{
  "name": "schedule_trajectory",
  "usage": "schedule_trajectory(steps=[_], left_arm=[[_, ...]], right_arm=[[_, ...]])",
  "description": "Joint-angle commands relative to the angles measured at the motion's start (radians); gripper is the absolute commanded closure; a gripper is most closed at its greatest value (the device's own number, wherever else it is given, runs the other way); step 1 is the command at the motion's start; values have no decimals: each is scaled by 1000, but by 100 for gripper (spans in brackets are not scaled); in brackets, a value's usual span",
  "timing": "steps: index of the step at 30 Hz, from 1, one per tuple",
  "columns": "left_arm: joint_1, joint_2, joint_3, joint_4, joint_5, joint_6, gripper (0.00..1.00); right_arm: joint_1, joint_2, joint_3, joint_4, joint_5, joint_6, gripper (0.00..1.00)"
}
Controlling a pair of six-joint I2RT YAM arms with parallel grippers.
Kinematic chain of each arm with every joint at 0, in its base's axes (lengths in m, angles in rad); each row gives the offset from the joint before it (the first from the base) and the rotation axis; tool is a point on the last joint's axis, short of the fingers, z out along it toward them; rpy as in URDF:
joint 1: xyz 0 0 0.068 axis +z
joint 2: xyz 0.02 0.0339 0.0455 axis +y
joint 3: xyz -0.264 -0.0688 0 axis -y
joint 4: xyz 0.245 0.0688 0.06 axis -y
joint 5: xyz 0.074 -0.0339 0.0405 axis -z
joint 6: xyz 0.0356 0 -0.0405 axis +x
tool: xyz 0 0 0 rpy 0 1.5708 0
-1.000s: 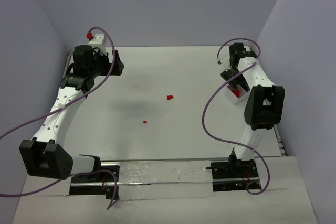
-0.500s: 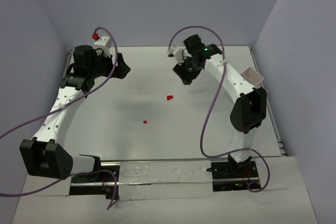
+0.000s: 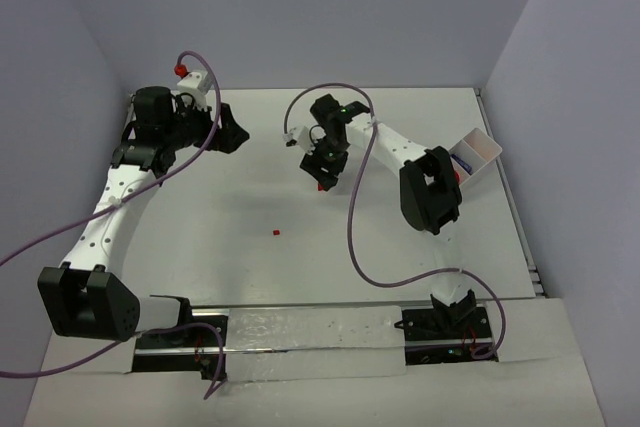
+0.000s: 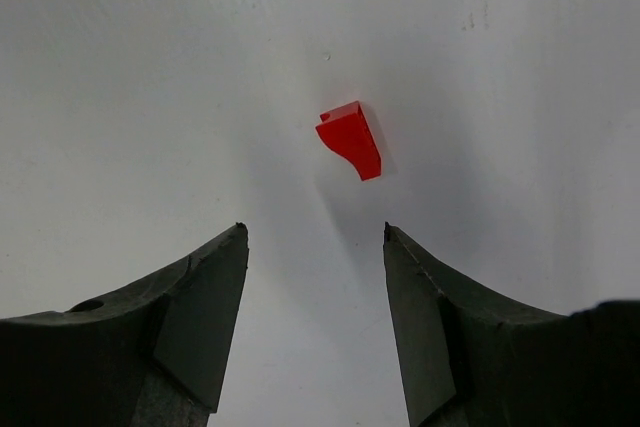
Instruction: Sort the legos into containers by color
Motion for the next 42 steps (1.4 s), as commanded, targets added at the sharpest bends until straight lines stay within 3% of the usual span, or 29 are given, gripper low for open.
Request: schedule_trajectory(steps=[1, 14, 22, 29, 42], left_arm=[[10, 4, 41, 15, 40, -3, 1], [10, 18, 51, 14, 52, -8, 1], [12, 26, 62, 9, 53, -10, 1], [12, 32, 60, 8, 52, -11, 1], [12, 42, 72, 6, 57, -13, 1]], right_arm=[[18, 34, 65, 19, -1, -52, 36], [67, 130, 132, 47, 65, -80, 36], [87, 165, 127, 58, 108, -98, 42], [90, 166, 108, 81, 141, -109, 55], [91, 160, 71, 92, 174, -121, 58]])
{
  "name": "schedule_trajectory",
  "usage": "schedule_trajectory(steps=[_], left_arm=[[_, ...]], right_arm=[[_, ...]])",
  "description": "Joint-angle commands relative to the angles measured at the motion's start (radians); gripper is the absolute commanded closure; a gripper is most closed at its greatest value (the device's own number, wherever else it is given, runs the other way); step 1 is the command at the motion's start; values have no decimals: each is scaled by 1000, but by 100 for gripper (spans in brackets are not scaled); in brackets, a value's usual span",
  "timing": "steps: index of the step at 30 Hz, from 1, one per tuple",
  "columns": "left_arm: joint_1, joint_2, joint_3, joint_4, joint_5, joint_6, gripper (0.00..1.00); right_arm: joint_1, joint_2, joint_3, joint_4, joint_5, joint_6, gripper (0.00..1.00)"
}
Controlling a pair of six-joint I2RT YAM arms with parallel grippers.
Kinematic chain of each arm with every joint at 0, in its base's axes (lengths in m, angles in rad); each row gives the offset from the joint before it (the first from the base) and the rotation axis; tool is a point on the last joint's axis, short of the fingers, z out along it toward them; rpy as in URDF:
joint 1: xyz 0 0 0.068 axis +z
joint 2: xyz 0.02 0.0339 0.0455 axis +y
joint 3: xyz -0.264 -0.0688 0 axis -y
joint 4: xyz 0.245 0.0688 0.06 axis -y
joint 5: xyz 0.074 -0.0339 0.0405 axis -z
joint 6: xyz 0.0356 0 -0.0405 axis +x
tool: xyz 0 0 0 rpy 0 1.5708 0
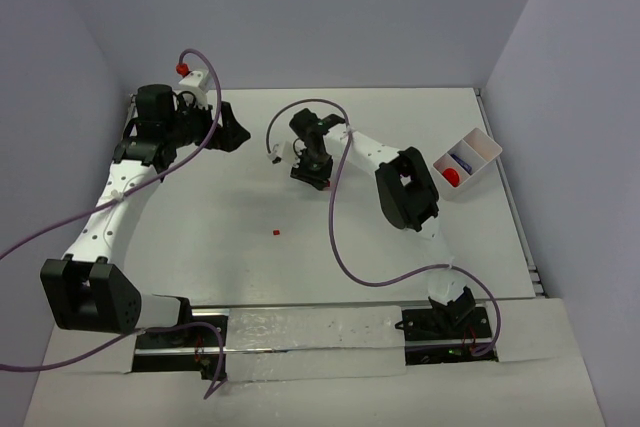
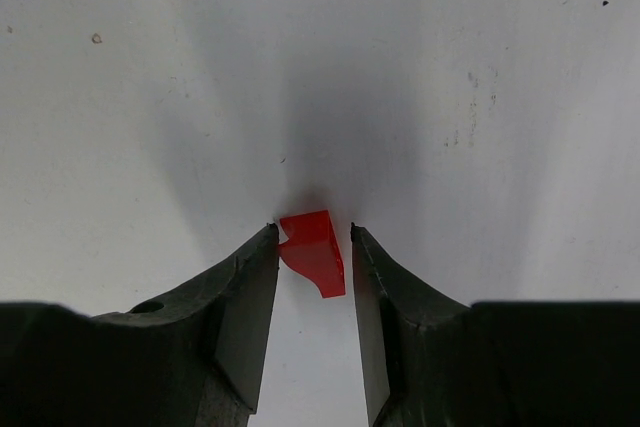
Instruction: Sort the legos into containers by color
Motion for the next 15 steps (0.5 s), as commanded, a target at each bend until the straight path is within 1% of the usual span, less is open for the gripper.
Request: schedule_trajectory(steps=[1, 9, 15], left_arm=[[5, 6, 57, 8, 30, -5, 1], [5, 6, 58, 6, 29, -4, 1], [5, 0, 65, 4, 29, 0, 1]], right_arm=[[9, 0, -13, 29, 13, -14, 59], [8, -43, -25, 29, 8, 7, 73], [-4, -160, -69, 14, 7, 27, 75]])
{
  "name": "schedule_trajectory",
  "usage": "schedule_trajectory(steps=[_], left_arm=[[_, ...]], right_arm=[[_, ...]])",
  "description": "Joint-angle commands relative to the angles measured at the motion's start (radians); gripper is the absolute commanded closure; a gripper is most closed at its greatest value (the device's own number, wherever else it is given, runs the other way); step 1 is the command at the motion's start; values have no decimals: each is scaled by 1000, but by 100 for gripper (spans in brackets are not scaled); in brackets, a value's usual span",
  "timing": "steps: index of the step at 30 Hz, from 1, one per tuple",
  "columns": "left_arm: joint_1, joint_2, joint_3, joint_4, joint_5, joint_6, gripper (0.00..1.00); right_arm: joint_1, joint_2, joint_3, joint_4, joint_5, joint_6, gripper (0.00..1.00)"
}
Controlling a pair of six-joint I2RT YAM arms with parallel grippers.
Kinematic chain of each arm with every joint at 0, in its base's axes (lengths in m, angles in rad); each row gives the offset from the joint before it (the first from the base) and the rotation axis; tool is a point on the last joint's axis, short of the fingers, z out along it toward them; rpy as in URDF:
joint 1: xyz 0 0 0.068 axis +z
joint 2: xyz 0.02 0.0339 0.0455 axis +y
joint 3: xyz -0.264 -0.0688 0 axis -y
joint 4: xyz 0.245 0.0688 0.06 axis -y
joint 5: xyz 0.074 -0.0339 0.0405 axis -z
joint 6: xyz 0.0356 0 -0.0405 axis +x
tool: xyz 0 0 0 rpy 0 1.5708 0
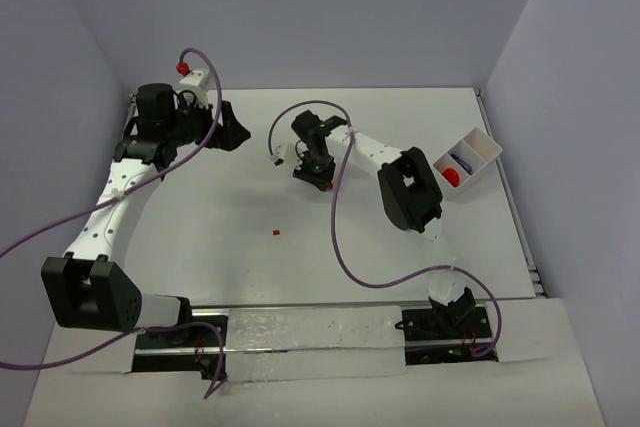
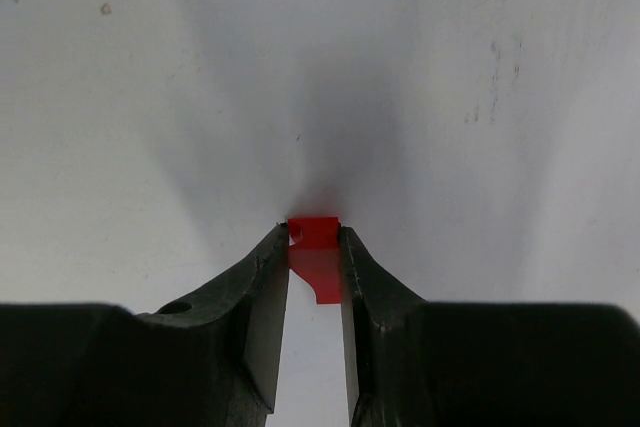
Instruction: Sort the legos into containers by color
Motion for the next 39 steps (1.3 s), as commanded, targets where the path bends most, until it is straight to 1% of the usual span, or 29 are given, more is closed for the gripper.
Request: schedule_trajectory(steps=[1, 3, 4, 7, 8, 11, 12, 14, 17, 22, 25, 28, 30, 39], left_arm=[[5, -11, 59, 6, 30, 1, 1], [5, -11, 61, 8, 34, 3, 1], [5, -11, 61, 8, 34, 4, 1], [5, -14, 60, 9, 34, 8, 1], [5, -15, 58, 9, 33, 10, 1], [3, -20, 58, 11, 24, 14, 1], [3, -21, 59, 12, 22, 14, 1], [3, -21, 58, 14, 15, 12, 1], [2, -19, 54, 24, 12, 4, 1], [0, -8, 59, 26, 19, -2, 1], [0, -1, 69, 22, 17, -6, 1], [0, -3, 65, 20, 9, -4, 1], [0, -9, 60, 20, 6, -3, 1], [0, -6, 64, 12, 9, -1, 1]], right_arm=[[-11, -148, -31, -4, -1, 22, 75], [-35, -218, -50, -21, -5, 34, 76], [-41, -227, -54, -30, -8, 39, 76], [-114, -314, -74, -81, -29, 58, 76], [-116, -337, -88, -87, -32, 58, 76], [-197, -421, -158, -90, 5, 49, 76], [-245, -450, -176, -94, 20, 46, 76], [-285, -469, -197, -103, 35, 46, 76], [-428, -490, -186, -142, 31, 70, 75], [-557, -509, -222, -111, 92, 54, 76], [-593, -510, -250, -78, 134, 44, 76], [-623, -499, -281, -57, 140, 38, 77], [-631, -495, -292, -42, 164, 39, 77], [-667, -490, -334, -8, 186, 58, 76]])
